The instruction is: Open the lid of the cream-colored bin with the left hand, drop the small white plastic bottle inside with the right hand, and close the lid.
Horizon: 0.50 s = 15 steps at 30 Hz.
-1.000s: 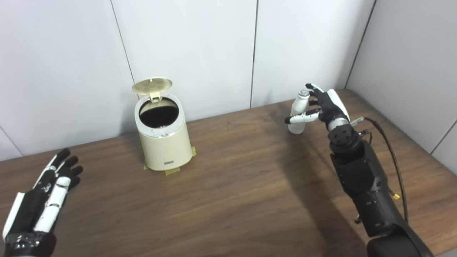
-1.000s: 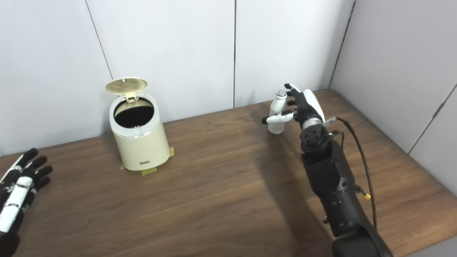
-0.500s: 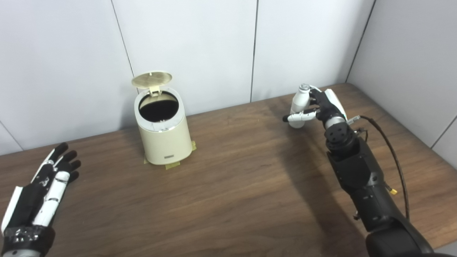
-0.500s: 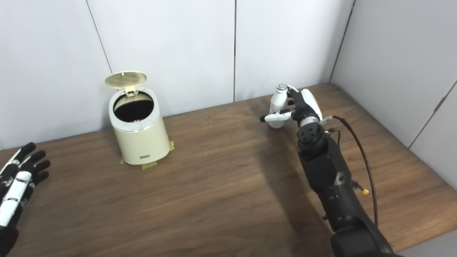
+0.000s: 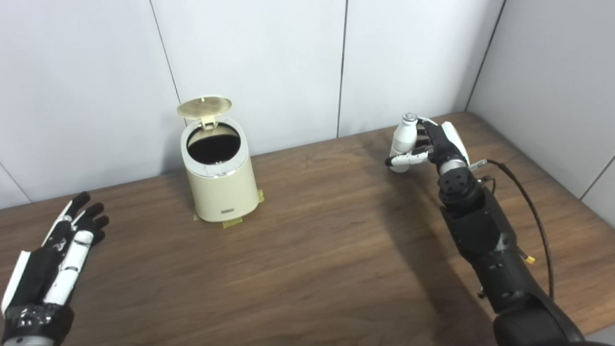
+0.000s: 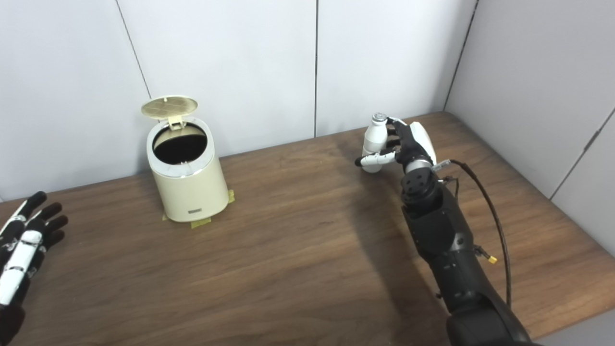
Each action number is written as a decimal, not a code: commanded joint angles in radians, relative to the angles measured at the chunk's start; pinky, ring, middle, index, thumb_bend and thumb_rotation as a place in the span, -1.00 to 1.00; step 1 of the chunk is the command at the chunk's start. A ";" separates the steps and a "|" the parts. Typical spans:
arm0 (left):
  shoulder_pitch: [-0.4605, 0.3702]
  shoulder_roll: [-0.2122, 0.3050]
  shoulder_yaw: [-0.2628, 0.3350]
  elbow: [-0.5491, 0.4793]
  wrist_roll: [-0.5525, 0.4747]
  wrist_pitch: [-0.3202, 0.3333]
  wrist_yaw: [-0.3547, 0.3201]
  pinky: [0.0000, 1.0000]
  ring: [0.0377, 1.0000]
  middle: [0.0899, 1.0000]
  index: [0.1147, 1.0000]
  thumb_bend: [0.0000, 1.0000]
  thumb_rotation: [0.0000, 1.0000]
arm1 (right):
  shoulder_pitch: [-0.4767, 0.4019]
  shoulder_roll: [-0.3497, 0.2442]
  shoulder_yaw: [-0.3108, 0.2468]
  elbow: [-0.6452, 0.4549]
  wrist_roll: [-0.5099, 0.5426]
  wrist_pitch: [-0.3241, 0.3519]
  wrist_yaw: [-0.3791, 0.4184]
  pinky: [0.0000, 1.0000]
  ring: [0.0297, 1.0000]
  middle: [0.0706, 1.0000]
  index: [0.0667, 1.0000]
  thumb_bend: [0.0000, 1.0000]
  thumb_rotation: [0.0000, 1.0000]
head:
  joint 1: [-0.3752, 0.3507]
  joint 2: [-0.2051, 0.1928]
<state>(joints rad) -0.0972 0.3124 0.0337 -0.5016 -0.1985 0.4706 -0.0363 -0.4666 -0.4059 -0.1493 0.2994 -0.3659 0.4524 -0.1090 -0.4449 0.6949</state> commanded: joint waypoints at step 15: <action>-0.018 0.038 -0.015 -0.029 0.005 -0.001 0.004 0.95 0.81 0.79 0.96 -0.30 0.31 | -0.049 -0.027 0.045 0.020 -0.011 -0.060 -0.068 -0.07 -0.04 -0.02 -0.13 0.05 -1.00 | 0.022 -0.014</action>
<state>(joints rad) -0.0933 0.3277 0.0210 -0.5017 -0.2135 0.4706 -0.0377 -0.4752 -0.4056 -0.1086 0.3305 -0.3664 0.4174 -0.1678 -0.4249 0.6842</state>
